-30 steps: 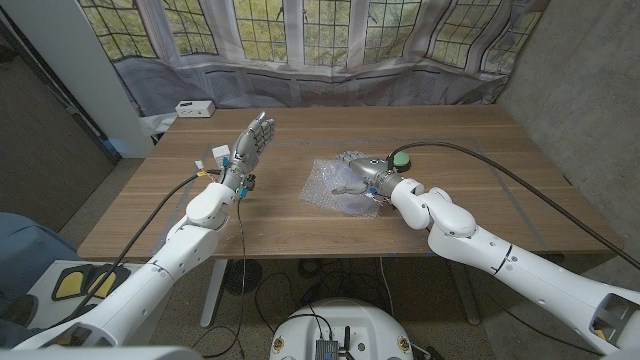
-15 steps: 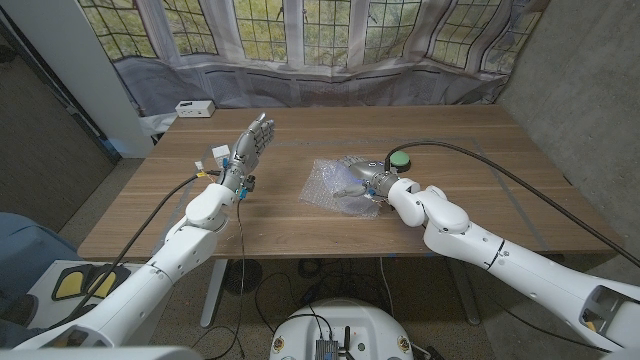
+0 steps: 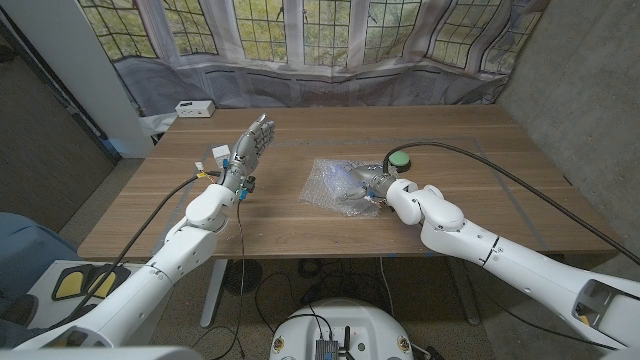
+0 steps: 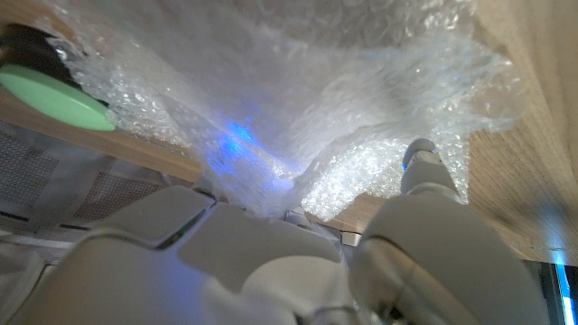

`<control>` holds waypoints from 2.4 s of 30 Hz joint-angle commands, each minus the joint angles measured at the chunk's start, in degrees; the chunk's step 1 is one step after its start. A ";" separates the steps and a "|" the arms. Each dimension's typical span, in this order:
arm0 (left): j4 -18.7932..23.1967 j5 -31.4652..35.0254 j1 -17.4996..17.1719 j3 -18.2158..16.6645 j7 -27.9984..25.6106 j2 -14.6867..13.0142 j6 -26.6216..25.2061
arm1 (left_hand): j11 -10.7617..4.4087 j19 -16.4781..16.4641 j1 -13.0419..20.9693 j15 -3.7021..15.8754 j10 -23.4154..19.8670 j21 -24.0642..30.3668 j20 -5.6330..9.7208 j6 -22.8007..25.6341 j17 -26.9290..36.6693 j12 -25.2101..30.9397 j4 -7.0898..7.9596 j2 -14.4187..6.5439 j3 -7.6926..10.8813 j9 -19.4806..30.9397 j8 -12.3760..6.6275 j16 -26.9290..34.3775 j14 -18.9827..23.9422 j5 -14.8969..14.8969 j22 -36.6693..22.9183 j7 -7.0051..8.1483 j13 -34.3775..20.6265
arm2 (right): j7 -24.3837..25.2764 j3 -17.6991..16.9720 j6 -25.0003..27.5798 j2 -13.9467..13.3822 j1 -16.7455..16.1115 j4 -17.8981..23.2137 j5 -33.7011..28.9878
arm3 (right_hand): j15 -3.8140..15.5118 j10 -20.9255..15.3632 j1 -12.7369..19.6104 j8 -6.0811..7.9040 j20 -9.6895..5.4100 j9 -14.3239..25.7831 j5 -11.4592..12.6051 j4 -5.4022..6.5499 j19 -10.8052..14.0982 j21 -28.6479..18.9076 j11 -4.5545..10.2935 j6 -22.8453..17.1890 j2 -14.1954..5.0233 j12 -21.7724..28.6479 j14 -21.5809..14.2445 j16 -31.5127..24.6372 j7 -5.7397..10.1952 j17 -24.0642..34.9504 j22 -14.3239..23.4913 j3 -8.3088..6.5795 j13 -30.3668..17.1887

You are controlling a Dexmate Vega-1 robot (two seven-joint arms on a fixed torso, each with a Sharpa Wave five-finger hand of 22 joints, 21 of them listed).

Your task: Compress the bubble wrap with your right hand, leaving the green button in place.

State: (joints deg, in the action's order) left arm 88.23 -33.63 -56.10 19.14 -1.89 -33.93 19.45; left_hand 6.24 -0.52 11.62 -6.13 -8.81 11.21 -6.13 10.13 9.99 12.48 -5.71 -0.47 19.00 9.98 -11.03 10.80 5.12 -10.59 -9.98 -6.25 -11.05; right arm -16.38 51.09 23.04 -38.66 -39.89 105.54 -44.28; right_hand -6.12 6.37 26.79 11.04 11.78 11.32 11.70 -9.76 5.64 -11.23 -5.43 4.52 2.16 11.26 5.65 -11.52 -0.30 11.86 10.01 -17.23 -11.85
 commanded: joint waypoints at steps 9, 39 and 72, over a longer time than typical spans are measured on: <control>-0.54 -0.30 -0.28 0.23 0.11 0.34 0.16 | -0.02 0.41 0.20 -0.30 -0.23 -0.05 -0.29 0.63 0.34 -0.03 -0.34 -0.38 -0.11 0.26 0.20 -0.01 -0.08 0.13 -0.30 0.20 -0.18 | -3.05 2.70 2.44 0.89 1.95 -3.20 0.44 | -0.15 -0.50 1.27 0.50 0.15 0.19 0.26 0.16 0.87 -0.43 0.22 -0.23 0.11 0.73 -0.57 -0.43 0.36 0.15 0.11 -0.71 -0.27; -0.39 -0.35 -0.25 0.42 0.07 0.28 -0.35 | -0.09 0.76 0.06 -0.54 -0.60 -0.08 -1.36 0.88 0.35 0.03 -0.45 -0.44 -0.21 0.27 0.17 0.09 0.20 0.15 -0.33 0.37 -0.21 | 3.45 2.28 0.35 1.34 1.22 -6.22 6.41 | 5.83 -23.05 20.07 3.07 -10.34 0.11 0.73 -0.25 39.42 -7.34 3.60 -19.30 -0.60 6.06 -28.41 -7.17 1.74 0.40 -0.10 -4.42 0.23; 0.11 -0.64 -0.28 0.64 0.28 -0.09 -1.42 | -0.51 1.07 -0.16 -0.47 -0.98 -0.05 -2.45 1.18 0.37 0.09 -0.52 -0.47 -0.34 0.30 0.13 0.14 0.48 0.15 -0.36 0.78 -0.26 | 20.85 -1.63 -4.59 1.28 -4.47 -6.02 10.19 | 19.08 -52.25 42.33 8.24 -24.16 0.49 -1.31 -0.22 62.22 -16.78 5.60 -49.37 -7.80 14.57 -61.86 -21.25 2.69 11.53 1.51 -4.54 -0.81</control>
State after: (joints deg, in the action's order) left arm 88.19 -34.20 -56.54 19.57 -1.71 -33.92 18.54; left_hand 5.72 0.59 11.62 -6.35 -9.32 11.21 -7.92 10.75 10.29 12.53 -6.11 -0.46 18.58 9.98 -10.81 10.80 5.33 -10.59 -10.29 -5.62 -11.05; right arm -0.62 50.55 19.17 -37.47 -42.77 98.90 -34.22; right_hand 2.84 -44.86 68.05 18.87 3.36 11.62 10.35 -9.89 41.80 -27.33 0.28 -43.77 -5.31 25.25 -46.07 -32.34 2.49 12.98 10.17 -21.84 -12.37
